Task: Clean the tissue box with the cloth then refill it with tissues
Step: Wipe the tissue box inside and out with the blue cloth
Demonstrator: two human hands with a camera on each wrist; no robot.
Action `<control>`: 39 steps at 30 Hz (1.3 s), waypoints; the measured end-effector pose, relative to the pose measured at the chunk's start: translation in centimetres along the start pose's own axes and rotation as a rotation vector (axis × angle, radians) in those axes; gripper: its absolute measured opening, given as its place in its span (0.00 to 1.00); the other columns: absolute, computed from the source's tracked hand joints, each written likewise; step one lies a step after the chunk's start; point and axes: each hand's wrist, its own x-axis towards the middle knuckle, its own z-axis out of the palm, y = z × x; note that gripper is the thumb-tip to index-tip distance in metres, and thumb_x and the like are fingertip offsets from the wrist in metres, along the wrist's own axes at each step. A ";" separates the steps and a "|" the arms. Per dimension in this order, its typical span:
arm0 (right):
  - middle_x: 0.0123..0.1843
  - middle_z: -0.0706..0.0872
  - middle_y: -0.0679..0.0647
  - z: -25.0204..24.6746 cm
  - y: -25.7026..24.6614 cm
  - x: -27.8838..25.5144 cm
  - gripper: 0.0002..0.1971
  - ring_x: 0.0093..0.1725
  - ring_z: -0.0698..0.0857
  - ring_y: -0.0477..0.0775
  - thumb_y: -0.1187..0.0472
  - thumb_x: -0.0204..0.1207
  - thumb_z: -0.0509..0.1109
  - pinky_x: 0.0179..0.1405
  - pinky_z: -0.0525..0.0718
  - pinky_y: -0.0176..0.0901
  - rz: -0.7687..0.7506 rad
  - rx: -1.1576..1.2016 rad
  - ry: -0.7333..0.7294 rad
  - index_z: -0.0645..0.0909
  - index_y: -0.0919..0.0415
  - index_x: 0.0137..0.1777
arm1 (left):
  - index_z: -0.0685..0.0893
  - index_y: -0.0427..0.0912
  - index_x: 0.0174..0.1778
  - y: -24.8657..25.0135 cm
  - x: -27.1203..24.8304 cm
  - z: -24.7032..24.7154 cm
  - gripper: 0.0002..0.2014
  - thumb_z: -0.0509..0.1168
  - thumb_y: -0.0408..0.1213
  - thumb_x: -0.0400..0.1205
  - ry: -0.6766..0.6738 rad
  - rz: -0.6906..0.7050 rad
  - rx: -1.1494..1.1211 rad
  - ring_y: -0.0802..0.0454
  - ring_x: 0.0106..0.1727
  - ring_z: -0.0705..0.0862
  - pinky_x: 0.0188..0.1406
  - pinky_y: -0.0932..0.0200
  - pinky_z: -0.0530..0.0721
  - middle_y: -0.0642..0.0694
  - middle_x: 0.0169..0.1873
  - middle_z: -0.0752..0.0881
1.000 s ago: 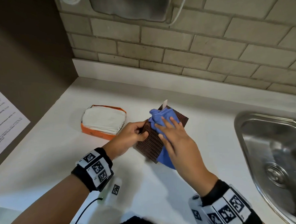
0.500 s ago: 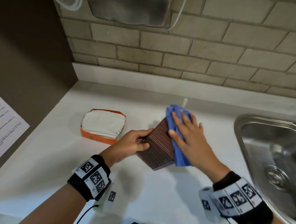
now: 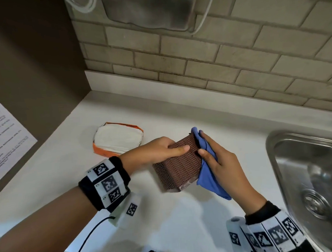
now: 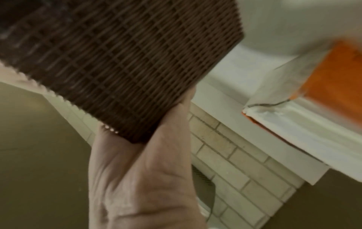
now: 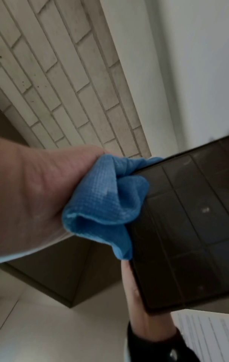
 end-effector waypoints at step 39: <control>0.78 0.55 0.35 2.4 2.8 1.0 0.23 0.80 0.50 0.38 0.53 0.84 0.56 0.81 0.58 0.54 0.055 -0.131 0.096 0.62 0.42 0.79 | 0.77 0.39 0.66 -6.5 -0.8 1.9 0.22 0.64 0.30 0.74 0.119 0.174 -0.302 0.60 0.67 0.80 0.73 0.62 0.72 0.47 0.68 0.80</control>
